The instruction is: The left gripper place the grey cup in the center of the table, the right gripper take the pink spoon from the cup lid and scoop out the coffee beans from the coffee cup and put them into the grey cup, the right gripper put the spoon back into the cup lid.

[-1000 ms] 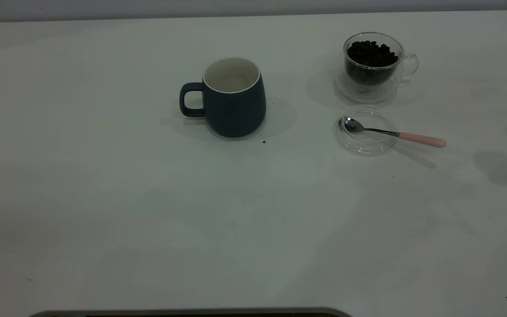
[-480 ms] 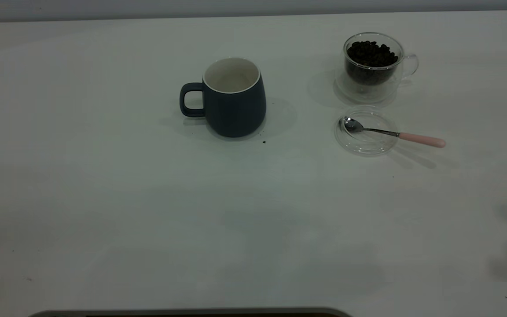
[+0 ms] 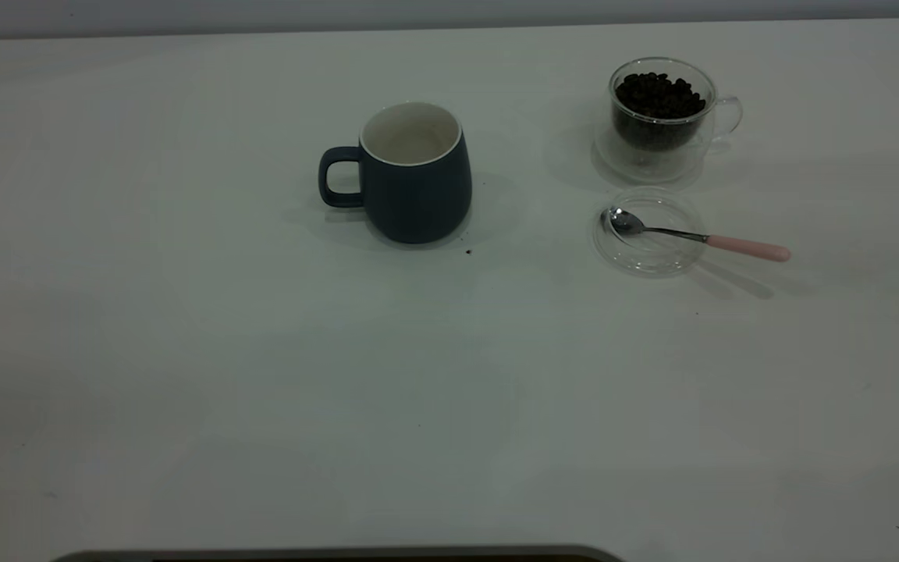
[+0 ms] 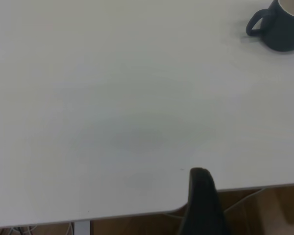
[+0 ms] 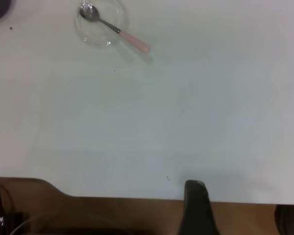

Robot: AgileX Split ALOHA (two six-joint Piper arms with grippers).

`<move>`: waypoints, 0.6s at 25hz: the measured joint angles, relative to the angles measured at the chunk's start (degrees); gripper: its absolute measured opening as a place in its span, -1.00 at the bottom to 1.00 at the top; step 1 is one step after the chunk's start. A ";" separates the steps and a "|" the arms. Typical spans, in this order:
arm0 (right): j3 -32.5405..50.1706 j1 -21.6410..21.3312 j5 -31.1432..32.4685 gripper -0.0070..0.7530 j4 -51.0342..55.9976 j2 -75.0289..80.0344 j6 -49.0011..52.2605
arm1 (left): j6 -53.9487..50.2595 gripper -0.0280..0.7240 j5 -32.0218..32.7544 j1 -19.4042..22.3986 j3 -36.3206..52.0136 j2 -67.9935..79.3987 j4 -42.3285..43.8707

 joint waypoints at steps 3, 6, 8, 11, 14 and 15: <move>1.16 0.00 2.68 0.56 -0.56 -6.40 -1.15 | 0.00 0.58 0.00 0.00 0.00 0.00 0.00; 1.40 0.00 3.86 0.55 -0.96 -13.83 -2.74 | 0.00 0.58 0.00 0.00 0.00 0.00 0.00; 1.42 0.00 3.80 0.55 -0.98 -18.56 -2.96 | 0.00 0.58 0.00 0.00 0.00 0.00 0.00; 1.47 0.00 4.32 0.55 -1.02 -25.34 -3.03 | 0.00 0.58 0.00 0.00 0.00 0.00 0.00; 2.54 0.00 4.58 0.55 -1.02 -30.69 -3.24 | 0.00 0.58 0.00 0.00 0.00 0.00 0.00; 3.18 0.00 4.87 0.55 -1.02 -31.60 -3.30 | 0.05 0.58 0.00 0.00 0.00 0.00 0.00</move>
